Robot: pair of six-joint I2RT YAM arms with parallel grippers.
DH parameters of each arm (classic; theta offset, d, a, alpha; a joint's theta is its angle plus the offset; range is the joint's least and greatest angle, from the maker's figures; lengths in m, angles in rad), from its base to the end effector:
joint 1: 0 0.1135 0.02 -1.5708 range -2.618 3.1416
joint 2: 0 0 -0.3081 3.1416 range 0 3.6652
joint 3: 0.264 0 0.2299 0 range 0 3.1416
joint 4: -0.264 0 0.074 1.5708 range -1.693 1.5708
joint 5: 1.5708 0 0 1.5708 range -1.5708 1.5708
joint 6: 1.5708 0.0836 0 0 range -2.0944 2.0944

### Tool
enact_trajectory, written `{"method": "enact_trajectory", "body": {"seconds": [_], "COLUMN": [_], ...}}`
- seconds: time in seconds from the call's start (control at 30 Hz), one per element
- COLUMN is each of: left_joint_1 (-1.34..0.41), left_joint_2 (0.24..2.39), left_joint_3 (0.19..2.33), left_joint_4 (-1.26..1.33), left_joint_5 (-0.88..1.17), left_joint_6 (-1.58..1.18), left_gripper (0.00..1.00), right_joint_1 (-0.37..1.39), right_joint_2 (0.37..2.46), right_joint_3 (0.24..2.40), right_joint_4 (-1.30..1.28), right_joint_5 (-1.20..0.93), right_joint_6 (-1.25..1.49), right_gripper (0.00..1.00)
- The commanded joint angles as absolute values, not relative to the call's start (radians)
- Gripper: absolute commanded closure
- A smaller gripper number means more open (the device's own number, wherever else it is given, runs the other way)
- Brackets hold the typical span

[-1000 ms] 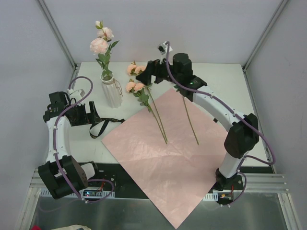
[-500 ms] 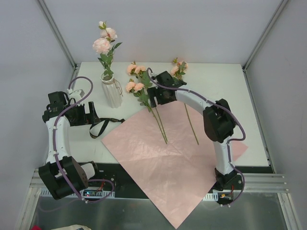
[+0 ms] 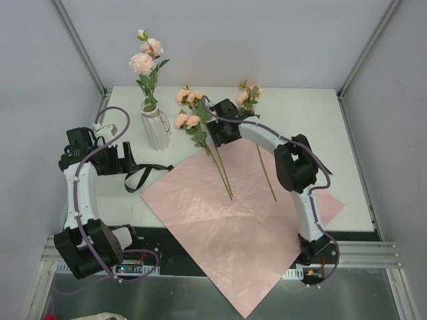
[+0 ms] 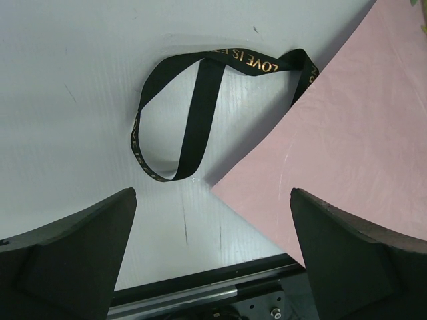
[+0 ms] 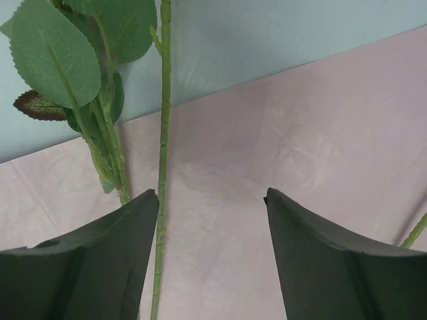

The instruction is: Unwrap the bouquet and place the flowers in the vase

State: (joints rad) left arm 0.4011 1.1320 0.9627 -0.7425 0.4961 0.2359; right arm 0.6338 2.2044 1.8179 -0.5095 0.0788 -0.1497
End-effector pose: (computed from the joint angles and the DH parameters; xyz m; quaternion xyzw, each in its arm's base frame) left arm 0.2073 0.0447 0.2975 0.0035 0.9207 -0.1224 0.3706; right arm 0.4301 0.3079 0.2108 -0.3479 0.8764 0.0432 0.3300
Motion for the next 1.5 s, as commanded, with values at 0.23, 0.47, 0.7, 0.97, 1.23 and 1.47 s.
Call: {"method": "enact_trajectory", "body": {"seconds": [0.23, 0.47, 0.7, 0.97, 1.23, 1.47], "left_joint_1": [0.410, 0.410, 0.411, 0.411, 0.411, 0.411], "left_joint_2": [1.132, 1.157, 1.149, 1.140, 1.115, 1.112], "left_joint_3": [0.977, 0.979, 0.979, 0.974, 0.973, 0.988], "left_joint_4": [-0.758, -0.758, -0.758, -0.759, -0.761, -0.770], "left_joint_5": [0.515, 0.514, 0.511, 0.505, 0.492, 0.505], "left_joint_6": [0.271, 0.275, 0.276, 0.275, 0.278, 0.267], "left_gripper": [0.01, 0.01, 0.01, 0.01, 0.01, 0.01], "right_joint_1": [0.646, 0.661, 0.664, 0.664, 0.654, 0.592], "right_joint_2": [2.284, 2.373, 2.431, 2.433, 2.329, 2.039], "right_joint_3": [1.959, 2.063, 2.106, 2.106, 2.071, 1.846], "right_joint_4": [-0.529, -0.577, -0.617, -0.604, -0.578, -0.405], "right_joint_5": [0.055, 0.057, 0.101, 0.109, 0.144, 0.143], "right_joint_6": [-0.173, -0.173, -0.135, -0.121, -0.057, 0.092], "right_gripper": [0.30, 0.31, 0.44, 0.85, 0.99, 0.99]}}
